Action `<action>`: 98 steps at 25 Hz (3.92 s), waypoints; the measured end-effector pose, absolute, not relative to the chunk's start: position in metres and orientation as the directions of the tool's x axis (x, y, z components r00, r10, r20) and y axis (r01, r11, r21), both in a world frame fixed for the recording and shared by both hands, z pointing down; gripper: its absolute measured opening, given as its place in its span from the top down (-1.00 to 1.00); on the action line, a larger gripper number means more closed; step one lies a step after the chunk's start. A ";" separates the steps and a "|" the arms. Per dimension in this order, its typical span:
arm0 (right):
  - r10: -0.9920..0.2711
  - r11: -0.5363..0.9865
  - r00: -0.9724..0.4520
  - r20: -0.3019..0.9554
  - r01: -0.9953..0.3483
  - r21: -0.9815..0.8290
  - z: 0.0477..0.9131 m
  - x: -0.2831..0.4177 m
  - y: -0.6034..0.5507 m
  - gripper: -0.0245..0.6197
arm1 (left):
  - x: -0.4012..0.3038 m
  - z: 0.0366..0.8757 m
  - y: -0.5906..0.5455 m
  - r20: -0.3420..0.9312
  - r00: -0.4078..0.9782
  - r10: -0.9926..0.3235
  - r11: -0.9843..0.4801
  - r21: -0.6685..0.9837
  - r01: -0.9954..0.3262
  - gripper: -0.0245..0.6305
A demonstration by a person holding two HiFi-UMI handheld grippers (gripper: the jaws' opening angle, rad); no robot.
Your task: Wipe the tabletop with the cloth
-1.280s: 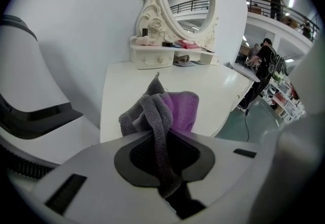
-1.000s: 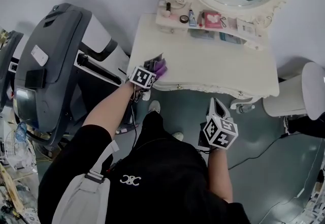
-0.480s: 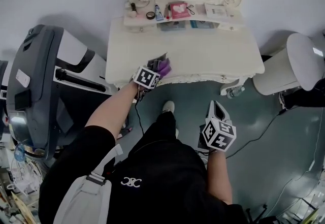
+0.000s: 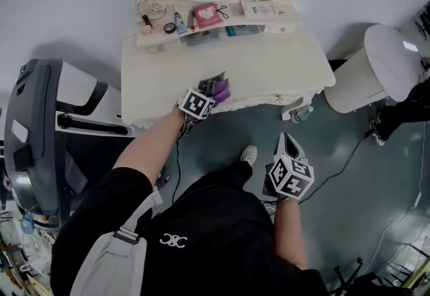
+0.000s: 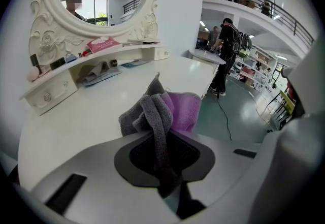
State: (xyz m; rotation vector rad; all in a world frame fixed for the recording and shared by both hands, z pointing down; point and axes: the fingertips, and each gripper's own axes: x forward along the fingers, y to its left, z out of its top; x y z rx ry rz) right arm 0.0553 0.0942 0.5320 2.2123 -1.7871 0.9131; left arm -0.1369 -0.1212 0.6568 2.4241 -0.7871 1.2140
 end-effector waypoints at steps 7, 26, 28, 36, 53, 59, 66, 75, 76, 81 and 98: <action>-0.829 -0.252 0.071 0.555 -0.933 -0.257 0.540 0.079 0.077 0.91 | -0.083 0.656 -0.124 0.795 0.517 -0.316 -0.814 0.053 -0.579 0.76; -0.829 -0.283 0.095 0.551 -0.921 -0.267 0.532 0.204 0.021 0.91 | 0.096 0.659 -0.114 0.807 0.552 -0.208 -0.886 0.084 -0.456 0.76; -0.828 -0.278 0.089 0.554 -0.923 -0.266 0.534 0.212 0.012 0.91 | 0.112 0.657 -0.113 0.803 0.563 -0.195 -0.895 0.089 -0.437 0.76; -0.821 -0.290 0.115 0.559 -0.927 -0.236 0.535 0.250 -0.014 0.91 | 0.172 0.658 -0.101 0.796 0.593 -0.125 -0.933 0.109 -0.344 0.76; -0.794 -0.292 0.081 0.603 -0.920 -0.261 0.555 0.375 -0.033 0.91 | 0.299 0.662 -0.100 0.798 0.599 -0.074 -0.926 0.169 -0.339 0.76; -0.829 -0.202 0.002 0.559 -0.934 -0.296 0.539 0.441 -0.071 0.91 | 0.334 0.663 -0.110 0.795 0.579 -0.179 -0.864 0.155 -0.480 0.76; -0.826 -0.112 -0.101 0.554 -0.935 -0.338 0.542 0.482 -0.090 0.91 | 0.376 0.664 -0.126 0.797 0.551 -0.247 -0.801 0.151 -0.579 0.76; -0.812 -0.062 -0.172 0.558 -0.925 -0.376 0.549 0.518 -0.096 0.91 | 0.398 0.666 -0.151 0.803 0.483 -0.350 -0.722 0.098 -0.685 0.76; -0.808 -0.053 -0.181 0.560 -0.925 -0.376 0.549 0.518 -0.096 0.91 | 0.398 0.665 -0.156 0.803 0.479 -0.354 -0.715 0.098 -0.693 0.76; -0.799 -0.039 -0.199 0.567 -0.925 -0.379 0.552 0.519 -0.100 0.91 | 0.398 0.664 -0.184 0.814 0.453 -0.365 -0.695 0.086 -0.714 0.76; -0.778 -0.219 -0.036 0.628 -0.920 -0.325 0.564 0.541 -0.130 0.91 | 0.394 0.658 -0.357 0.790 0.298 -0.535 -0.628 -0.136 -0.766 0.76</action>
